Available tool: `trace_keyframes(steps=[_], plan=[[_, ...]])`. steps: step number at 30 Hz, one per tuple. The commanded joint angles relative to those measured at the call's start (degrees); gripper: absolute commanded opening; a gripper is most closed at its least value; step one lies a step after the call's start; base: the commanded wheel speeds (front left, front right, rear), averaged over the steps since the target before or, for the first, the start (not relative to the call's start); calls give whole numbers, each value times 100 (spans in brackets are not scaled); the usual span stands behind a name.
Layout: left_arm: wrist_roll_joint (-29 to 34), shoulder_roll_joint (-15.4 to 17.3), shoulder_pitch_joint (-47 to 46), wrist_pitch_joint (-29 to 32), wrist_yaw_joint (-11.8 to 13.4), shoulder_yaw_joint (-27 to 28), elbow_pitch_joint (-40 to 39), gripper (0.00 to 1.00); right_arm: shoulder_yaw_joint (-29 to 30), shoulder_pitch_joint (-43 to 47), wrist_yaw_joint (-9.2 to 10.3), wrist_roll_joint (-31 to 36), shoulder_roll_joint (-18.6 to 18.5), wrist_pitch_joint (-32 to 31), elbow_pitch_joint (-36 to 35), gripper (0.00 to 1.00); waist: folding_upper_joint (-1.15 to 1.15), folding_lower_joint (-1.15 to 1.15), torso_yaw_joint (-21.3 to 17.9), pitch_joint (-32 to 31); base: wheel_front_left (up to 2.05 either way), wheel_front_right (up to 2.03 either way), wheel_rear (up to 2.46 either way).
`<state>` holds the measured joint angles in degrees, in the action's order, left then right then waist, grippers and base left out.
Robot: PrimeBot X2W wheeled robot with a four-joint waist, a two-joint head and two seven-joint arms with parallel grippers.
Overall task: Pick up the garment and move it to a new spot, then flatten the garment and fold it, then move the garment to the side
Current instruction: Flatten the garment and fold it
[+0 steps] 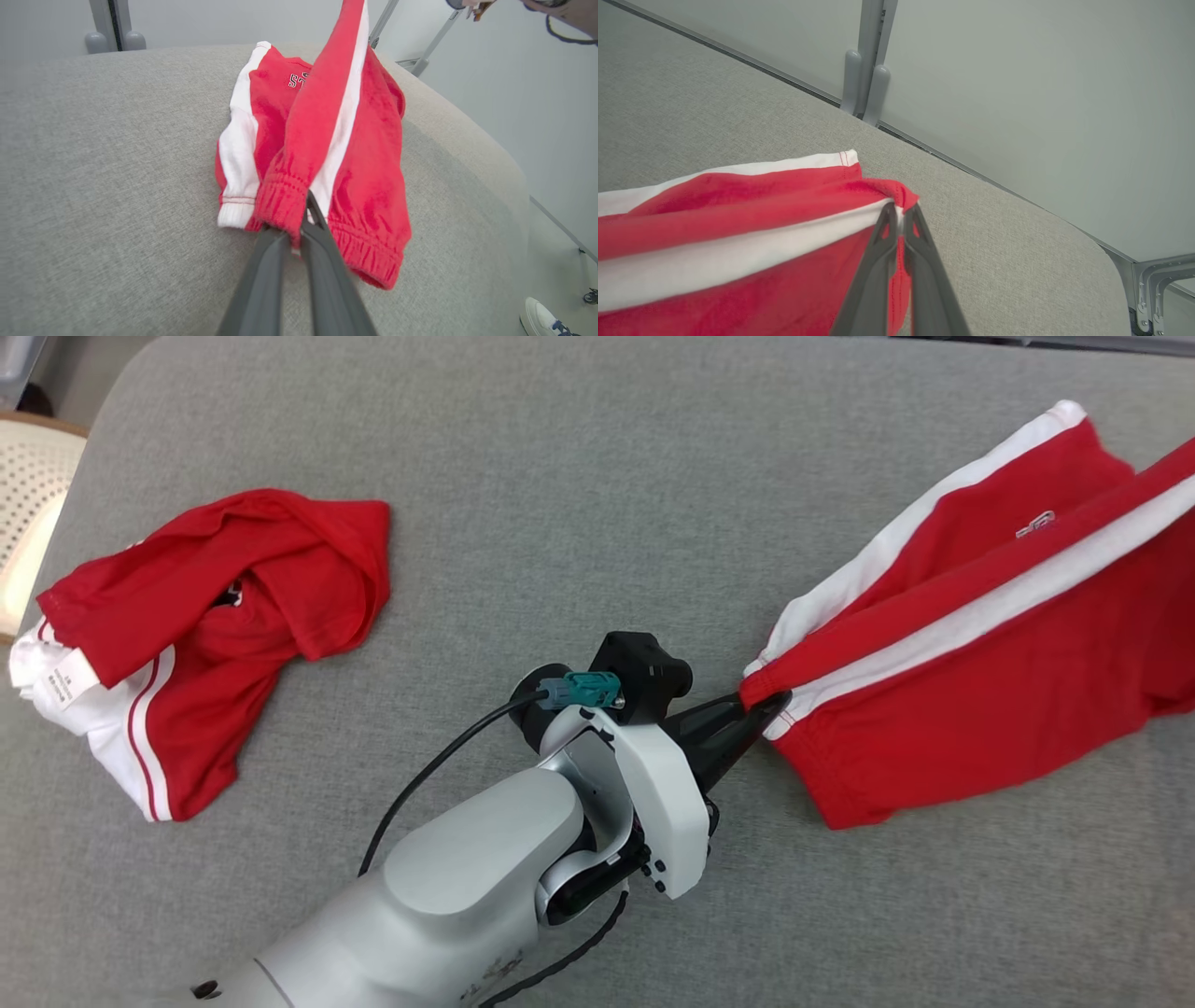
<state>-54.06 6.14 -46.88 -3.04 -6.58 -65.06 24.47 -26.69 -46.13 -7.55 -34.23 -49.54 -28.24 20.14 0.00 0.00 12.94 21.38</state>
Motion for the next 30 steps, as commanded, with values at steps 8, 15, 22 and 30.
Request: trace_keyframes(steps=[8, 15, 22, 30], plan=[[-137, -164, -299, -252, -71, 13, 287, 0, -503, -783, 12, -42, 22, 194, 674, 0, 0, 0, 305, 391, 0, 0, 0], [-188, -227, -494, -382, -92, -9, 368, 0, -905, -1191, 12, 57, 71, 545, 1045, 0, 0, 0, 361, 561, 0, 0, 0], [-277, -280, -665, -411, -91, -90, 528, 4, -1324, -1528, 12, 4, 166, 891, 1390, 26, 0, 0, 392, 716, 0, 0, 0], [-391, -299, -668, -509, -82, -101, 843, 100, -1416, -1687, 12, 120, 326, 1567, 2049, 100, 0, 0, 330, 633, 0, 0, 0]])
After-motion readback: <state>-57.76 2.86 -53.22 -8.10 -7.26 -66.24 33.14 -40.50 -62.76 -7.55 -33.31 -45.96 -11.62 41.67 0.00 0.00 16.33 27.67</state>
